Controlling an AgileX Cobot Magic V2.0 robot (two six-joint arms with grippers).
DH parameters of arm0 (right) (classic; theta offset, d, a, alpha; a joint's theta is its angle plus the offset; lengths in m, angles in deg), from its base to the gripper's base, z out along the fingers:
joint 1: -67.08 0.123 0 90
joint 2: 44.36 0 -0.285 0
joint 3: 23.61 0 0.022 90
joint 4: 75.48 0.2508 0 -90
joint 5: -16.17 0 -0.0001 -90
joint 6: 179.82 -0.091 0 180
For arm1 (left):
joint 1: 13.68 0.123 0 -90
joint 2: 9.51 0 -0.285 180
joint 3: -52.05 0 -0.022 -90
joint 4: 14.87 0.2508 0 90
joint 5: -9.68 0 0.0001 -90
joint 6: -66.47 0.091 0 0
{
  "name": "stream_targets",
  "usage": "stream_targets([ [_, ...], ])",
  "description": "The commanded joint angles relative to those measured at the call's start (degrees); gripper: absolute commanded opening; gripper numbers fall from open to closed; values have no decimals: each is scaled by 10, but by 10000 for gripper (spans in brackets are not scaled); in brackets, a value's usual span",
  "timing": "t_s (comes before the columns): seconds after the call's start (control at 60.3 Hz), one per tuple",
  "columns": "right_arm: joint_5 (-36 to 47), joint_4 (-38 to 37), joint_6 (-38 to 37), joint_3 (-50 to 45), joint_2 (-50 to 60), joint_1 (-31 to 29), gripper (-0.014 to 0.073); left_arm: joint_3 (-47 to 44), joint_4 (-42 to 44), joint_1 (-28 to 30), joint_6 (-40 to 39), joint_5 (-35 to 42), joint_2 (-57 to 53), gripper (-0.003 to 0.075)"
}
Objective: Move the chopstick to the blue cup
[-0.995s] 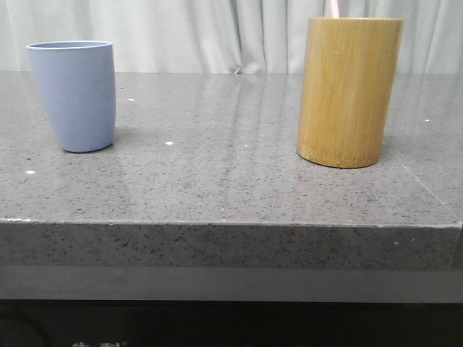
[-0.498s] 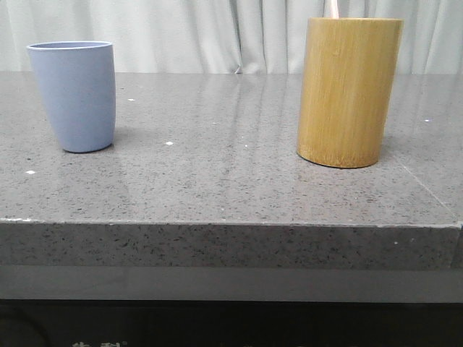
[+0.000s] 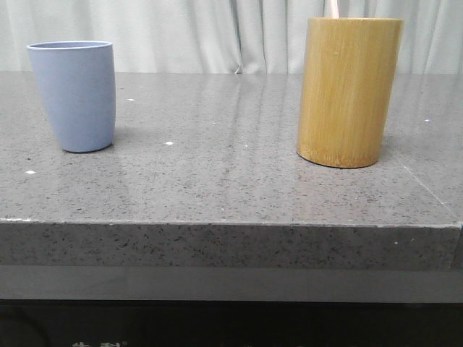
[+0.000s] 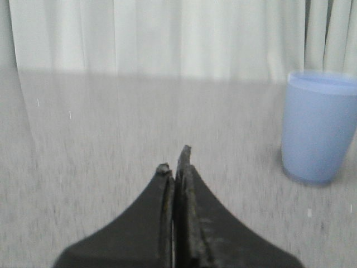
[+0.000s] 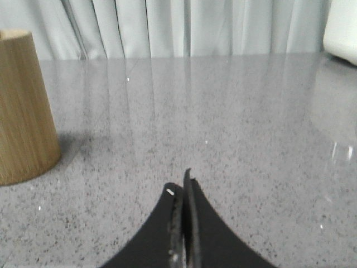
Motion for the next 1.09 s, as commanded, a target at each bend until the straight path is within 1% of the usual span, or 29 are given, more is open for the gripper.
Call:
stream_targets([
  [0.0,58,-5,0,4,12,-4,-88,-5,0,1,-5,90,-14,-19],
  [0.315,56,-5,0,4,12,-4,-88,-5,0,1,-5,94,-14,-19],
  [0.415,73,-5,0,4,12,-4,-88,-5,0,1,-5,101,-14,-19],
  [0.531,114,-5,0,13,12,-4,-88,3,0,1,-5,129,-14,-19],
  [0.597,111,-5,0,34,12,-4,-88,25,0,1,-5,129,-14,-19],
  [0.647,96,-5,0,60,12,-4,-88,60,0,1,-5,112,-12,-19],
  [0.746,35,-5,0,131,6,-4,-88,139,4,1,-5,37,5,-19],
  [0.813,-23,-5,0,190,-18,-4,-88,207,6,1,-5,-27,41,-19],
  [0.912,-82,-5,0,272,-78,-4,-88,287,6,1,-5,-94,119,-19],
  [0.995,-115,-5,0,332,-136,-4,-88,332,6,1,-5,-118,186,-19],
  [1.078,-136,-5,0,372,-187,-4,-88,356,6,1,-5,-118,240,-19],
])
